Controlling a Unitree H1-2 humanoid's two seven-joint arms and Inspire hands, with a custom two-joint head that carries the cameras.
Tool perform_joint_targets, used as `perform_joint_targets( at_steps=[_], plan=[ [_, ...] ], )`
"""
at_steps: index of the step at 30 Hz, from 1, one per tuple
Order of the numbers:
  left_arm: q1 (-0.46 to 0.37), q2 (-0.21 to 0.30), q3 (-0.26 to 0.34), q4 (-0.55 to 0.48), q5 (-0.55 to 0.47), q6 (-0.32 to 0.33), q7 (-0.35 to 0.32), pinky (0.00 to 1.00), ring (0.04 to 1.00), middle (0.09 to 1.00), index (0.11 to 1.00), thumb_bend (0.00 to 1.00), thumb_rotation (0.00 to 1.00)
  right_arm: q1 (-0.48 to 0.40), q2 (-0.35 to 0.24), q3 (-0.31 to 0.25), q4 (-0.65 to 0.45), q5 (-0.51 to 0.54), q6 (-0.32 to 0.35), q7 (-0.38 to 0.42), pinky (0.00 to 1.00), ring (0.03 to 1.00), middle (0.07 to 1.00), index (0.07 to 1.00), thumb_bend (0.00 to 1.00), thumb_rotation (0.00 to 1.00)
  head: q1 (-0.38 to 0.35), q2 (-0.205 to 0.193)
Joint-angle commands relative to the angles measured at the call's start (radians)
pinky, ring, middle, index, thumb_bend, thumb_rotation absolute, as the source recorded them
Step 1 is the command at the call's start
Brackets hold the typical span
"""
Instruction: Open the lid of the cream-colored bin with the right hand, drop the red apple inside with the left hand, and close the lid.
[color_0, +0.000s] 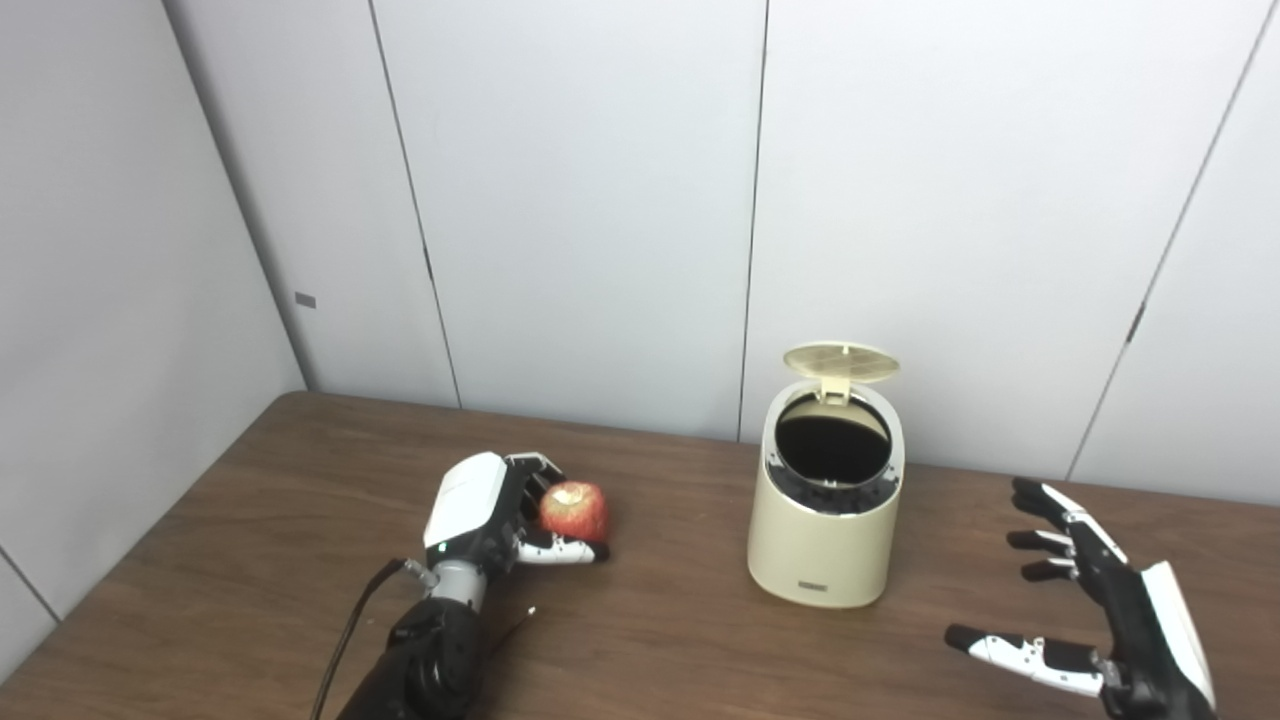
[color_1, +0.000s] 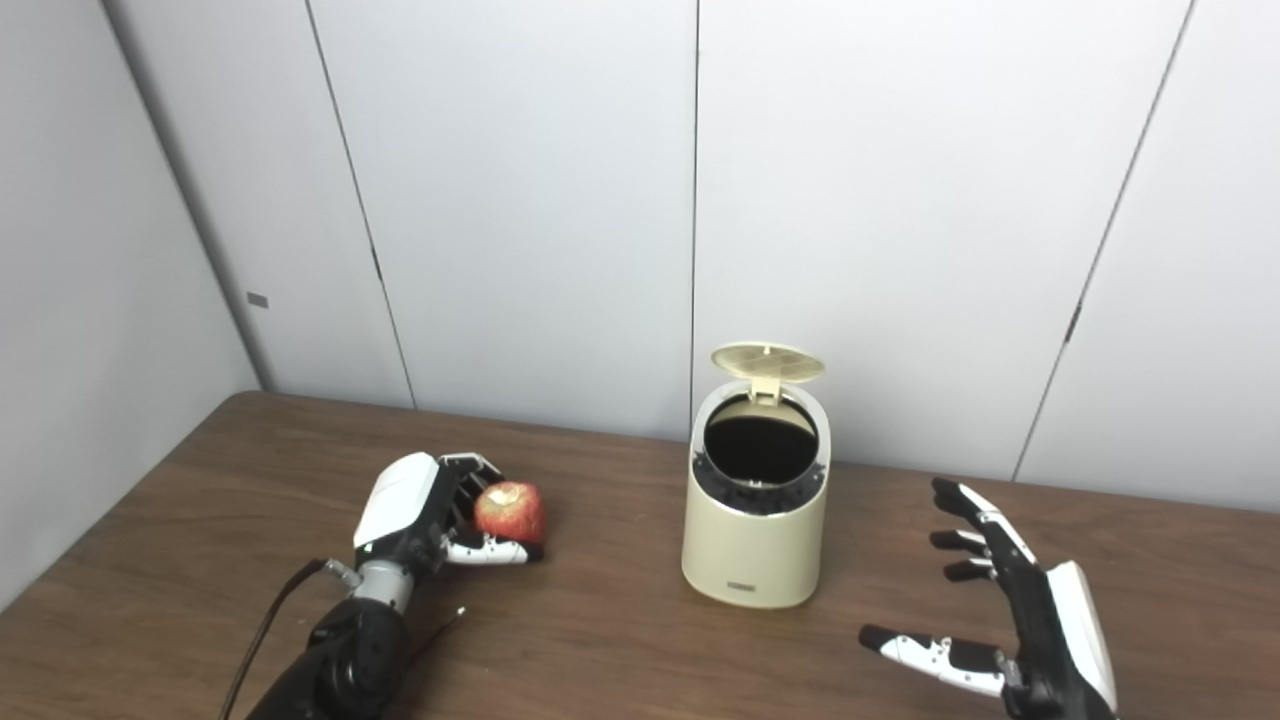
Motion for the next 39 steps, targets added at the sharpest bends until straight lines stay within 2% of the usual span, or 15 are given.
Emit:
perform_joint_targets(
  at_steps=[1,7,13,18,22,28,33,36,39],
  plan=[
    [-0.026,0.012,-0.002,-0.047,0.018,-0.008,0.019,0.43,0.48,0.465,0.508,0.52,0.0,-0.027,0.003,0.001,-0.025,-0.006,-0.028,-0.014,0.6,0.717,0.83,0.83,0.78,0.06,-0.003,-0.001],
    [-0.034,0.004,-0.002,-0.15,0.029,-0.001,0.005,0.45,0.498,0.469,0.508,0.52,0.0,-0.033,0.007,0.007,-0.004,-0.023,-0.042,-0.027,0.59,0.703,0.821,0.822,0.78,0.08,-0.021,-0.011],
    [-0.066,-0.016,-0.005,-0.246,0.053,-0.013,0.007,0.4,0.473,0.463,0.513,0.52,0.0,-0.047,0.01,0.016,0.038,-0.038,-0.071,-0.049,0.58,0.696,0.814,0.817,0.79,0.09,-0.042,-0.017],
    [-0.092,-0.03,-0.013,-0.355,0.08,0.011,-0.032,0.36,0.455,0.466,0.509,0.52,0.0,-0.056,0.013,0.024,0.074,-0.044,-0.096,-0.063,0.59,0.704,0.818,0.824,0.8,0.11,-0.077,-0.025],
    [-0.114,-0.04,-0.013,-0.402,0.095,0.015,-0.055,0.36,0.447,0.461,0.512,0.52,0.0,-0.059,0.02,0.029,0.084,-0.051,-0.092,-0.071,0.59,0.704,0.819,0.825,0.8,0.1,-0.102,-0.028],
    [-0.157,-0.069,-0.022,-0.421,0.102,0.01,-0.08,0.4,0.444,0.45,0.518,0.52,0.0,-0.058,0.03,0.035,0.09,-0.059,-0.093,-0.079,0.6,0.713,0.822,0.826,0.79,0.12,-0.127,-0.029],
    [-0.195,-0.102,-0.042,-0.41,0.127,0.014,-0.09,0.35,0.427,0.451,0.519,0.52,0.0,-0.059,0.036,0.042,0.094,-0.063,-0.1,-0.091,0.59,0.71,0.823,0.824,0.79,0.16,-0.132,-0.03],
    [-0.214,-0.128,-0.056,-0.388,0.136,0.013,-0.091,0.35,0.437,0.457,0.515,0.52,0.0,-0.059,0.04,0.042,0.092,-0.067,-0.093,-0.097,0.59,0.711,0.823,0.826,0.79,0.16,-0.14,-0.03],
    [-0.228,-0.146,-0.069,-0.349,0.133,-0.018,-0.072,0.36,0.448,0.462,0.513,0.52,0.0,-0.061,0.045,0.04,0.099,-0.065,-0.097,-0.107,0.59,0.709,0.819,0.823,0.8,0.15,-0.149,-0.03]
  ],
)
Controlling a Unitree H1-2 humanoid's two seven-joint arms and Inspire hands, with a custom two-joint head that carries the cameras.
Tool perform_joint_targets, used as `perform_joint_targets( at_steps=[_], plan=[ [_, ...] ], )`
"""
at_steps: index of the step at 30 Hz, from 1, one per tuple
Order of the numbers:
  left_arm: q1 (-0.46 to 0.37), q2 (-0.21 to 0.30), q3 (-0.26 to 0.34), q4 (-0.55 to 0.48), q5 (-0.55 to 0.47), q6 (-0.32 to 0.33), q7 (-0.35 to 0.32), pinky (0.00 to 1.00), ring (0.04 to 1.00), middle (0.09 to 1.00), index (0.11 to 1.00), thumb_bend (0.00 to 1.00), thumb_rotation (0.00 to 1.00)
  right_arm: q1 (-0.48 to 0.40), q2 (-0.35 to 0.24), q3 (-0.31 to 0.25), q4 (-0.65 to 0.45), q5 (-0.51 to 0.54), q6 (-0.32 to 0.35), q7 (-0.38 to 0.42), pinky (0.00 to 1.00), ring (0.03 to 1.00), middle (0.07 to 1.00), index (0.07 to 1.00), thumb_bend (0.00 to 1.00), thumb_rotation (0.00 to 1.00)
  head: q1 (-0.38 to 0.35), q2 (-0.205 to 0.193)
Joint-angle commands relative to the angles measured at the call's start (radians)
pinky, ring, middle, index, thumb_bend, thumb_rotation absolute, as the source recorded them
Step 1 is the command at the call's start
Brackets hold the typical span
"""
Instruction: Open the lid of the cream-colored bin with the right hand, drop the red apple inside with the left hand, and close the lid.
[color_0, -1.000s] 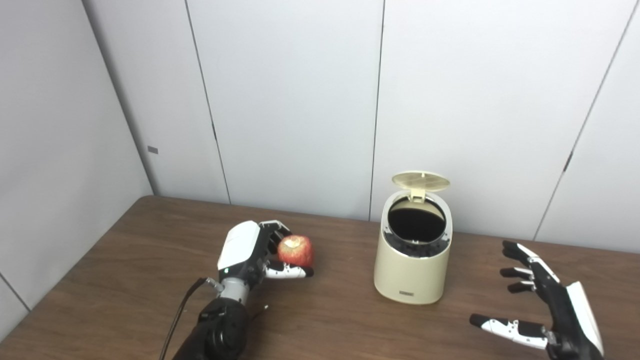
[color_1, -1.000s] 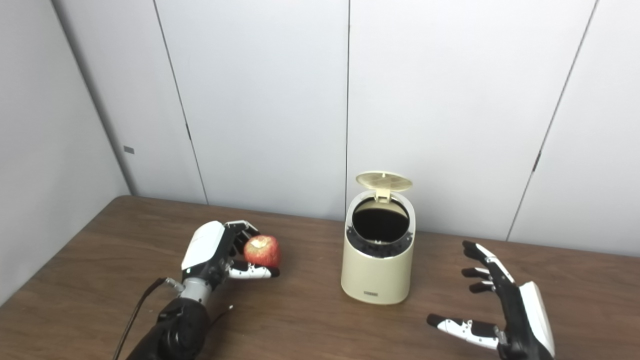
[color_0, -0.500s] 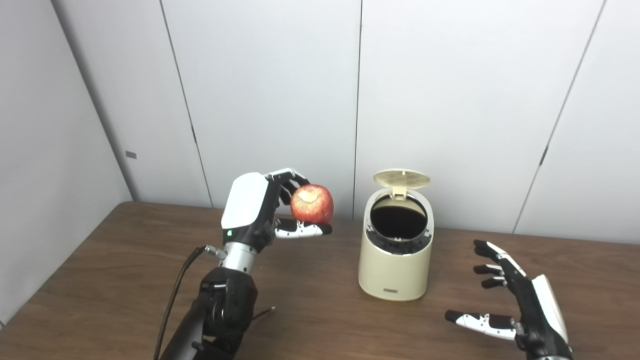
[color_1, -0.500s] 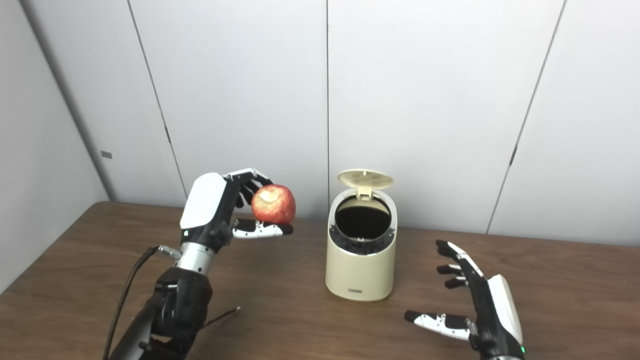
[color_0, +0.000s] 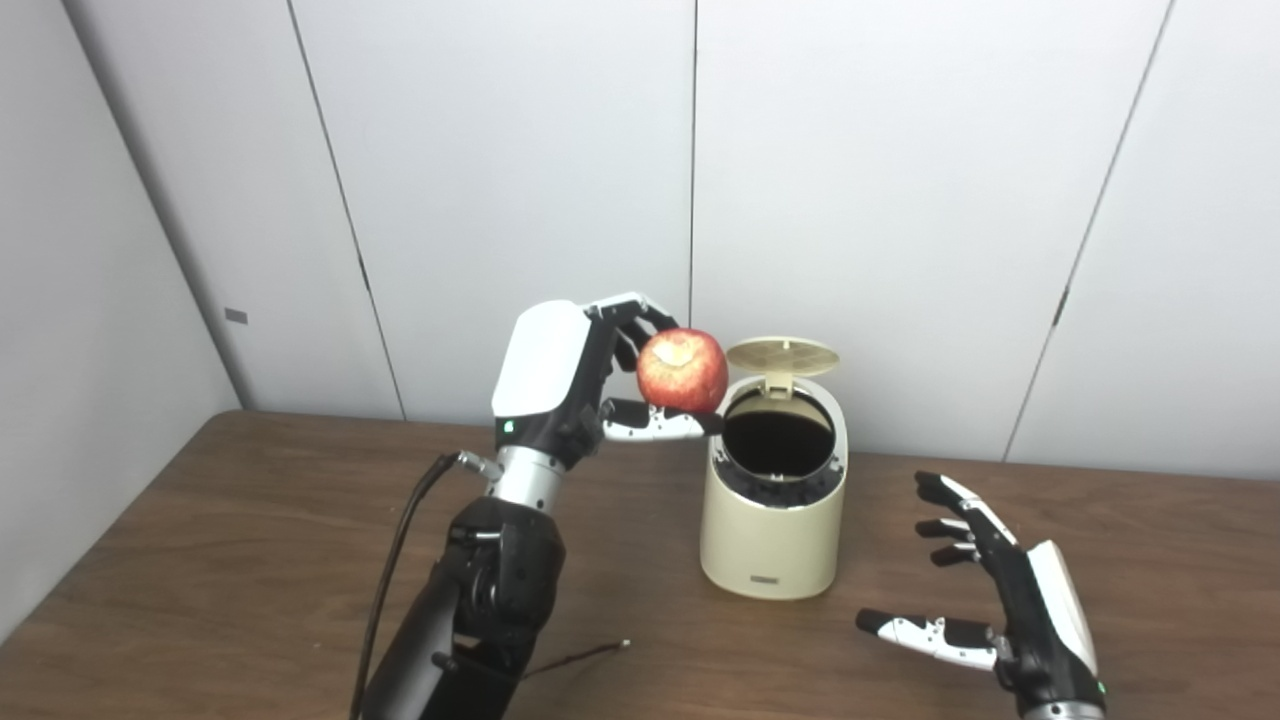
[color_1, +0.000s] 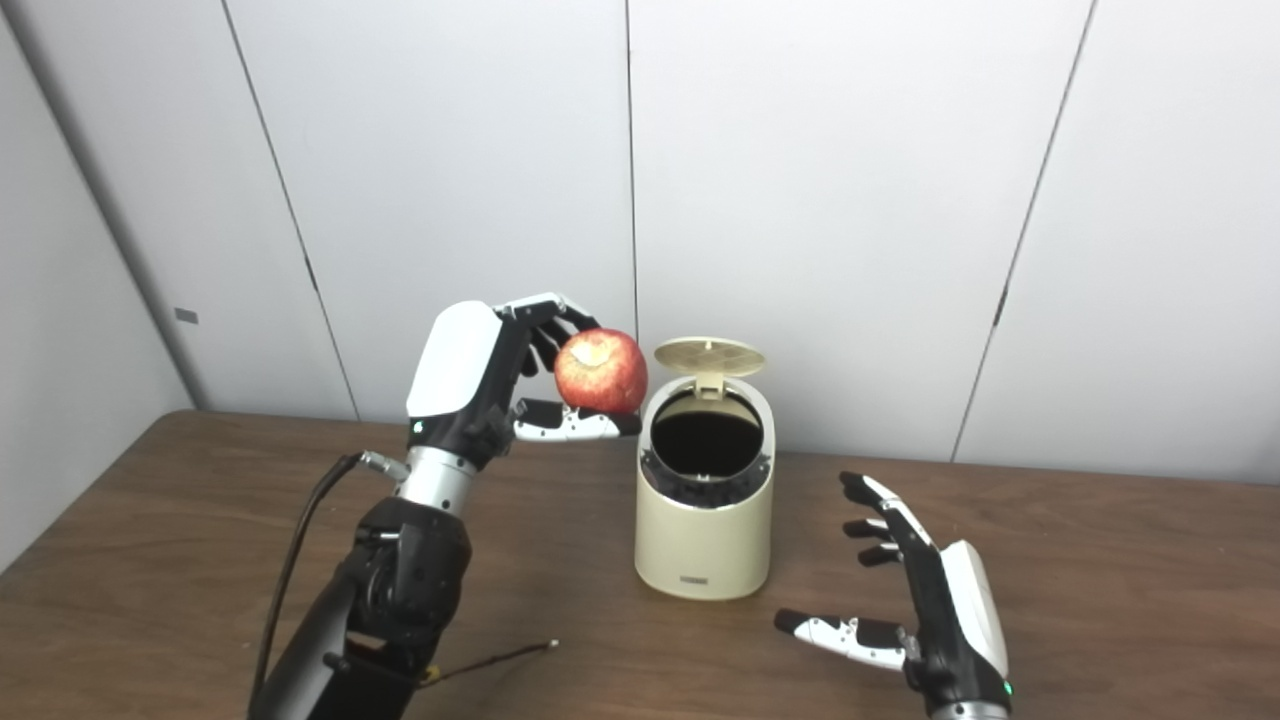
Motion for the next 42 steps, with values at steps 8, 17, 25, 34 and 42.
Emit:
perform_joint_targets(
  at_steps=[8,17,25,34,42],
  plan=[
    [-0.064,-0.036,-0.017,0.07,-0.004,-0.046,0.038,0.4,0.465,0.464,0.512,0.52,0.0,-0.044,0.014,-0.001,0.003,-0.008,-0.048,-0.039,0.6,0.711,0.814,0.823,0.8,0.18,-0.02,-0.002],
    [-0.073,-0.051,-0.031,0.129,0.001,-0.078,0.06,0.38,0.457,0.459,0.515,0.52,0.0,-0.049,0.023,0.001,0.01,-0.016,-0.042,-0.053,0.6,0.716,0.813,0.824,0.8,0.22,-0.03,-0.003],
    [-0.074,-0.057,-0.031,0.171,-0.008,-0.094,0.08,0.4,0.458,0.453,0.516,0.52,0.0,-0.05,0.034,0.0,0.015,-0.007,-0.044,-0.056,0.61,0.718,0.822,0.825,0.8,0.21,-0.044,-0.005],
    [-0.08,-0.078,-0.038,0.231,0.005,-0.111,0.148,0.33,0.431,0.448,0.518,0.52,0.0,-0.048,0.046,0.004,0.008,-0.012,-0.035,-0.059,0.62,0.718,0.822,0.818,0.8,0.17,-0.052,-0.003],
    [-0.084,-0.095,-0.048,0.288,0.002,-0.144,0.213,0.35,0.443,0.458,0.516,0.52,0.0,-0.049,0.049,0.006,0.01,-0.016,-0.045,-0.064,0.62,0.713,0.82,0.816,0.79,0.13,-0.056,0.0]
  ],
)
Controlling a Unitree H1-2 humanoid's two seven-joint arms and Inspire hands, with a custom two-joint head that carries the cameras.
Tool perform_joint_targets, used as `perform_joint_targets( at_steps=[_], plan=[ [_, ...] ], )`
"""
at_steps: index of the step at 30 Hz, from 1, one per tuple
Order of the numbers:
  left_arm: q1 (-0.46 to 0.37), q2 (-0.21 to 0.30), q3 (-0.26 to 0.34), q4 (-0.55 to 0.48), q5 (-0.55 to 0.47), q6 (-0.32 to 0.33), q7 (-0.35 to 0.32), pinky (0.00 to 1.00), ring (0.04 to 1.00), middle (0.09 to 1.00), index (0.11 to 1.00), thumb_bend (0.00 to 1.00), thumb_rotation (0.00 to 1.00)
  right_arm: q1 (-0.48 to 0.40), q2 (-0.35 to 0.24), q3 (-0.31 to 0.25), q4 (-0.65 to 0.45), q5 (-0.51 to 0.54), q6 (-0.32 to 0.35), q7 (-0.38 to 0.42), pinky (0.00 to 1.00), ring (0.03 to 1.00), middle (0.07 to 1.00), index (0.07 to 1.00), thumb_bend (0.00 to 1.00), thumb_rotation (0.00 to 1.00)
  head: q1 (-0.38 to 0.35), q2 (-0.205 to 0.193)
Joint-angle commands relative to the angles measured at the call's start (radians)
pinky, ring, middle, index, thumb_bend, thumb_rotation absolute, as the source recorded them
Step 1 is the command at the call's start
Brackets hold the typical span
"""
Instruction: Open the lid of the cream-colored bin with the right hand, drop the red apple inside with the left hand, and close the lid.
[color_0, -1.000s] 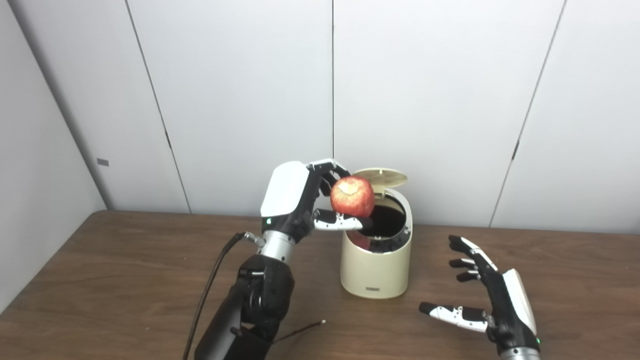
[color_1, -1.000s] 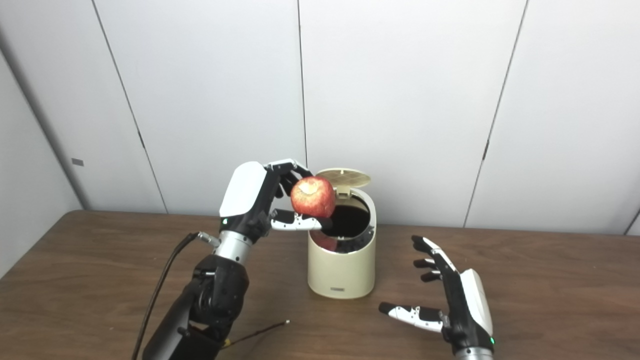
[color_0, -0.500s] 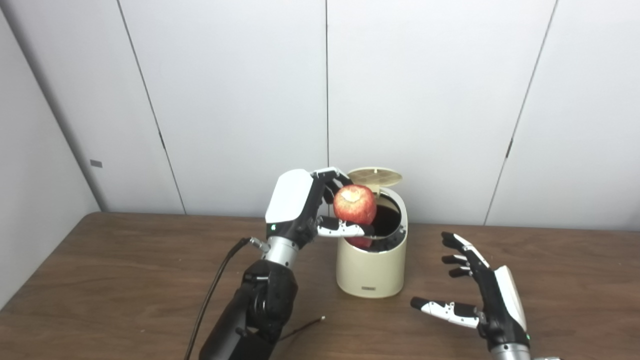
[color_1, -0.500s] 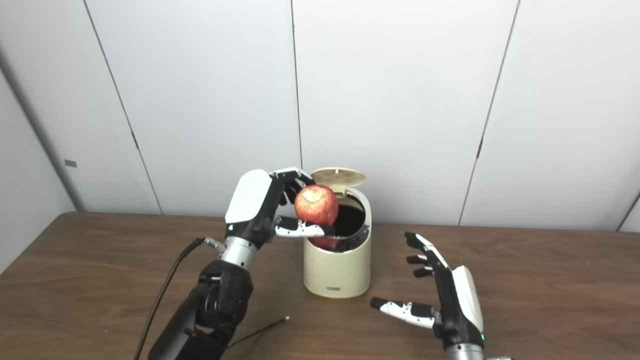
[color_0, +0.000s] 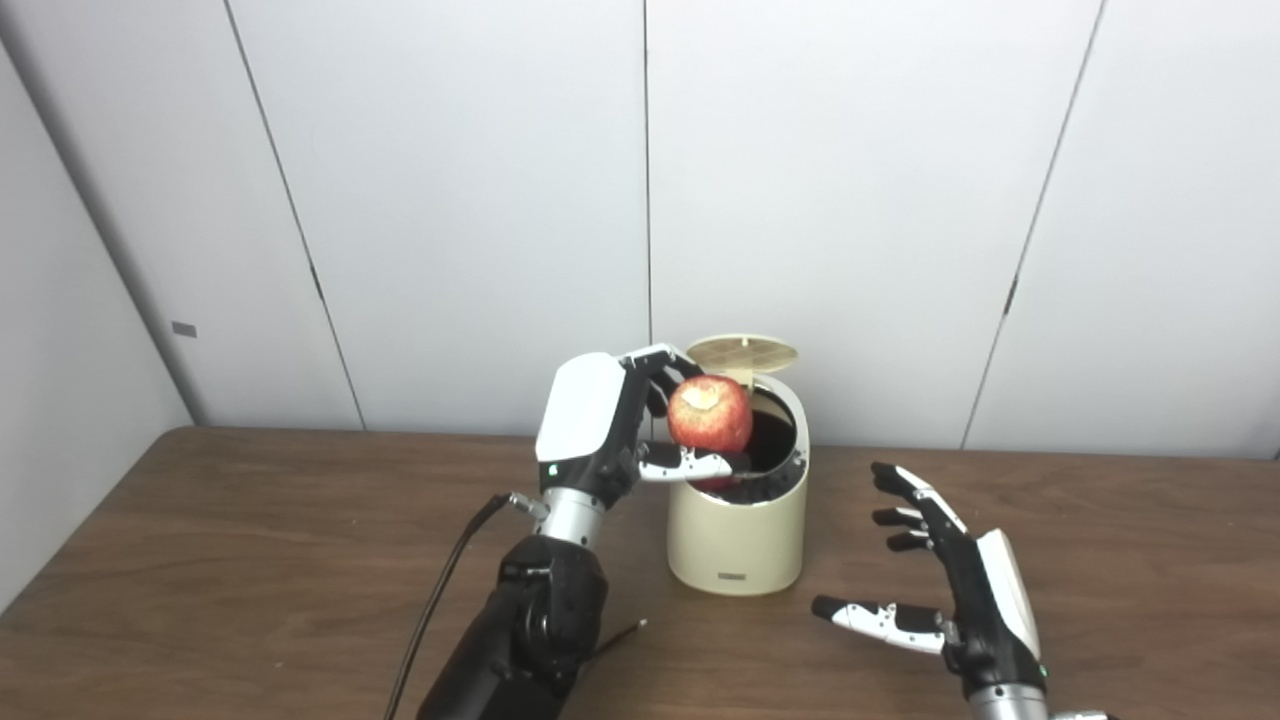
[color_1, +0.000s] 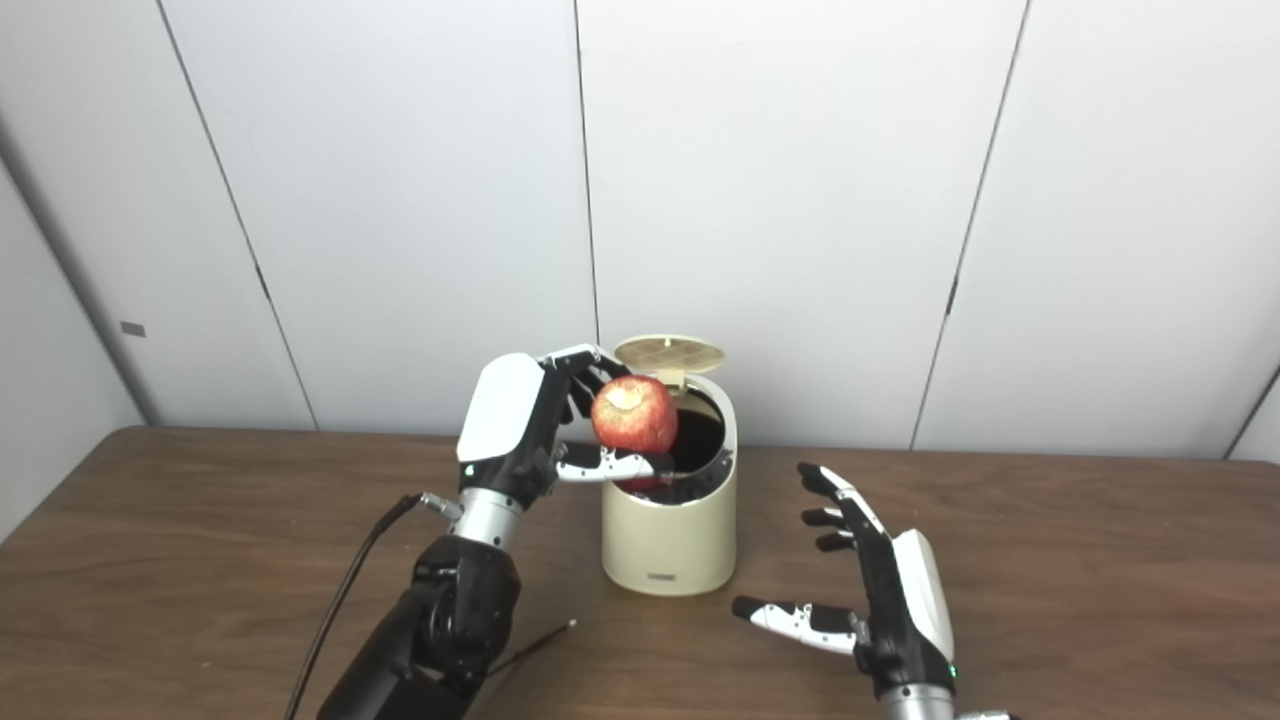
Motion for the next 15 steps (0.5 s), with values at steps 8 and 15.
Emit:
perform_joint_targets(
  at_steps=[8,15],
  plan=[
    [-0.062,-0.019,-0.008,0.021,-0.001,-0.044,0.073,0.39,0.46,0.46,0.517,0.52,0.0,-0.038,0.006,0.001,-0.032,-0.004,-0.034,-0.019,0.62,0.713,0.817,0.811,0.79,0.11,0.001,0.003],
    [-0.058,-0.01,-0.035,0.017,0.039,-0.004,0.064,0.41,0.48,0.47,0.516,0.52,0.0,-0.037,0.008,0.002,-0.034,0.006,-0.039,-0.017,0.62,0.712,0.821,0.809,0.79,0.1,-0.001,0.004]
  ],
)
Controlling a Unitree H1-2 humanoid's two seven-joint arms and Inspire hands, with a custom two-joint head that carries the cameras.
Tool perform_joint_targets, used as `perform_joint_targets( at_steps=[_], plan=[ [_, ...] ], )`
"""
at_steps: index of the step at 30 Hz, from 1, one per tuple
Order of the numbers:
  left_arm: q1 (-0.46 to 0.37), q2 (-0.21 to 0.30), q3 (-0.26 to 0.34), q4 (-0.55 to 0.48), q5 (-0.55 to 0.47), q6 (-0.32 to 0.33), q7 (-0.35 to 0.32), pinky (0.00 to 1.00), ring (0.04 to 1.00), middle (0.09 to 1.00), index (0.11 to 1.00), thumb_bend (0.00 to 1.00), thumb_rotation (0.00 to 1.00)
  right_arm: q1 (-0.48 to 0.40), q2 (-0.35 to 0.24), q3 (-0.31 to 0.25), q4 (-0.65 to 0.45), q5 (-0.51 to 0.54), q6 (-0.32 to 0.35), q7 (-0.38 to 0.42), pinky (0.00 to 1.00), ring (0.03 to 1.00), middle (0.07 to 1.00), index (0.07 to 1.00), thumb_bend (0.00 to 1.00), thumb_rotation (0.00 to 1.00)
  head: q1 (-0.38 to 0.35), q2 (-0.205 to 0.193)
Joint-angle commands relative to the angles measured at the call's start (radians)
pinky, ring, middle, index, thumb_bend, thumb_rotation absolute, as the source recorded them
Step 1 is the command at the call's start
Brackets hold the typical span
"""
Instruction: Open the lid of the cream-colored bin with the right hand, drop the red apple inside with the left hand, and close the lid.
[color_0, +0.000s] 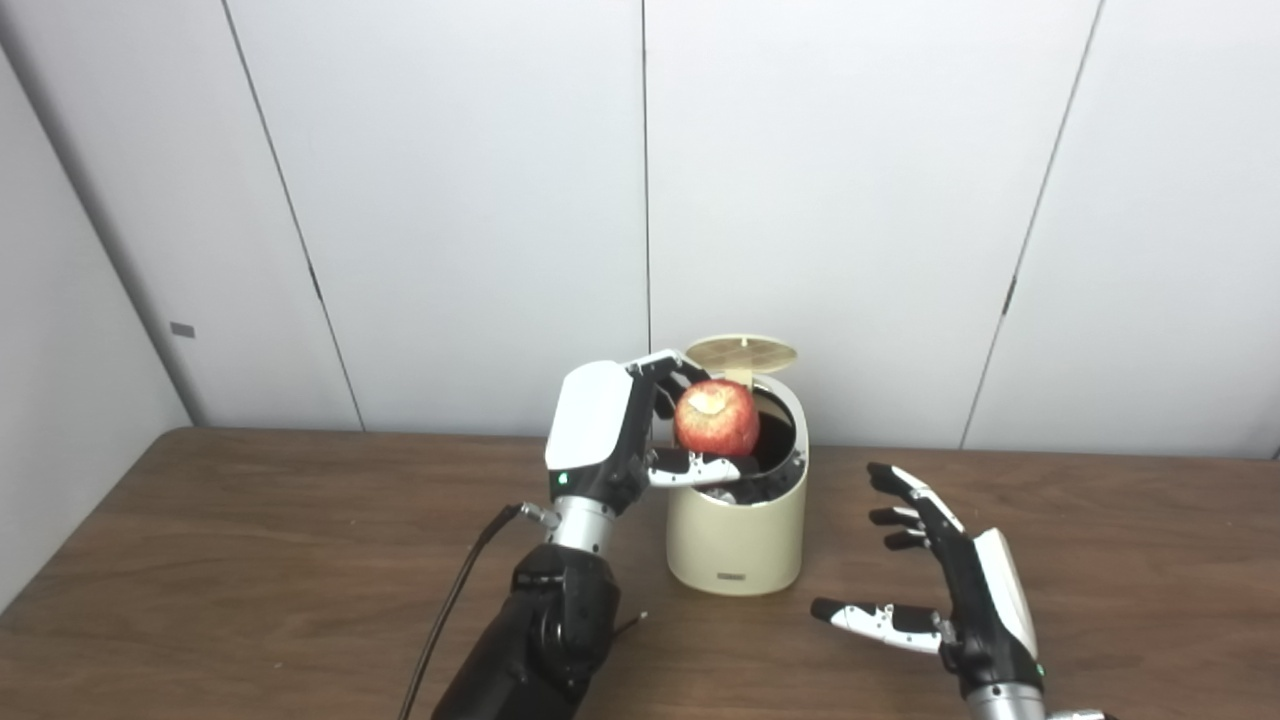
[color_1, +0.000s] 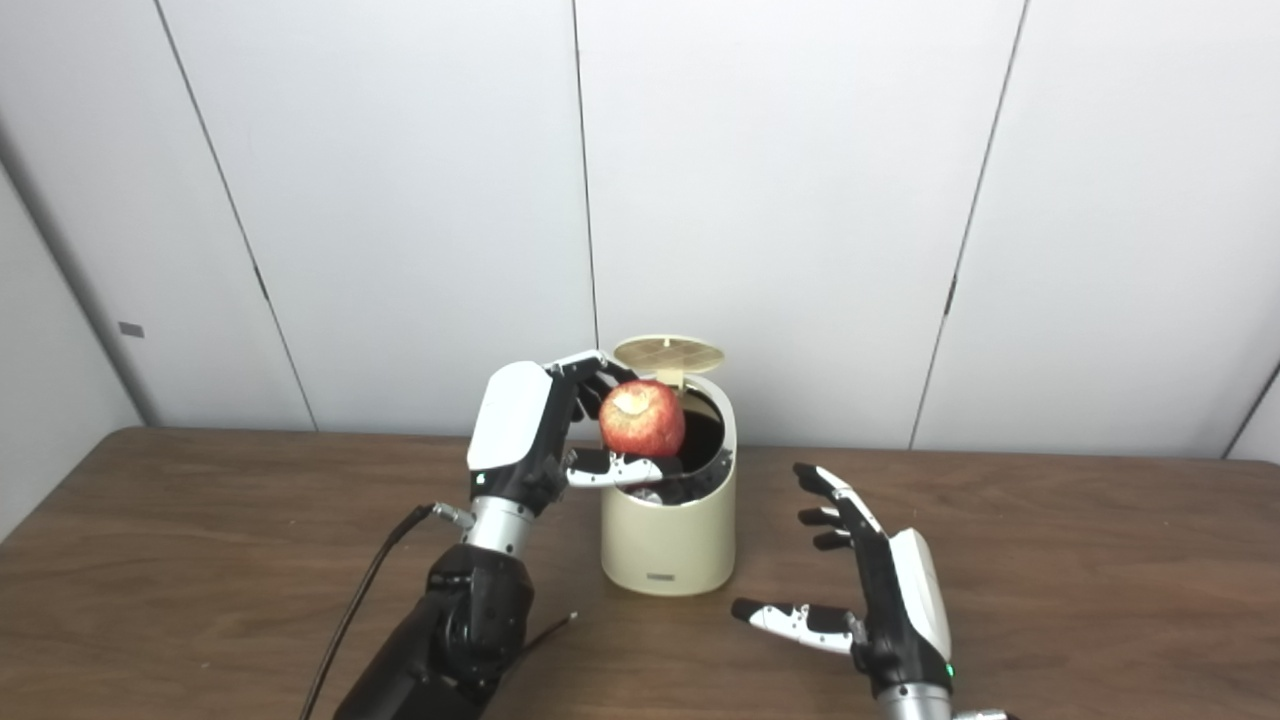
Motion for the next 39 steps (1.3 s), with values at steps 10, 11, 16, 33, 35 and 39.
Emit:
perform_joint_targets(
  at_steps=[10,11,16,33,35,39],
  plan=[
    [-0.05,0.026,-0.028,-0.024,0.051,0.033,-0.001,0.45,0.554,0.643,0.746,0.89,0.17,-0.036,-0.001,0.004,-0.038,-0.001,-0.04,-0.013,0.61,0.702,0.822,0.804,0.79,0.1,0.004,0.004],
    [-0.049,0.027,-0.028,-0.027,0.05,0.035,-0.002,0.45,0.564,0.649,0.751,0.89,0.18,-0.036,0.0,0.004,-0.039,-0.001,-0.038,-0.012,0.61,0.701,0.823,0.803,0.79,0.1,0.004,0.004],
    [-0.045,0.033,-0.029,-0.037,0.051,0.032,-0.001,0.45,0.556,0.646,0.75,0.89,0.18,-0.034,0.003,0.006,-0.051,0.0,-0.021,-0.002,0.62,0.706,0.828,0.802,0.78,0.1,0.004,0.004],
    [-0.019,0.04,-0.015,-0.089,0.025,0.025,-0.019,0.47,0.564,0.639,0.72,0.87,0.19,-0.039,-0.001,0.013,-0.043,-0.001,-0.032,-0.002,0.61,0.696,0.824,0.799,0.79,0.09,0.014,0.009],
    [-0.013,0.039,-0.012,-0.101,0.024,0.032,-0.026,0.47,0.557,0.635,0.715,0.87,0.19,-0.039,-0.001,0.014,-0.043,-0.002,-0.028,-0.001,0.61,0.696,0.824,0.8,0.79,0.08,0.014,0.009],
    [-0.003,0.039,-0.007,-0.12,0.027,0.036,-0.032,0.47,0.553,0.628,0.709,0.88,0.2,-0.044,-0.003,0.016,-0.03,-0.007,-0.039,-0.009,0.6,0.692,0.822,0.801,0.79,0.08,0.018,0.011]
  ],
)
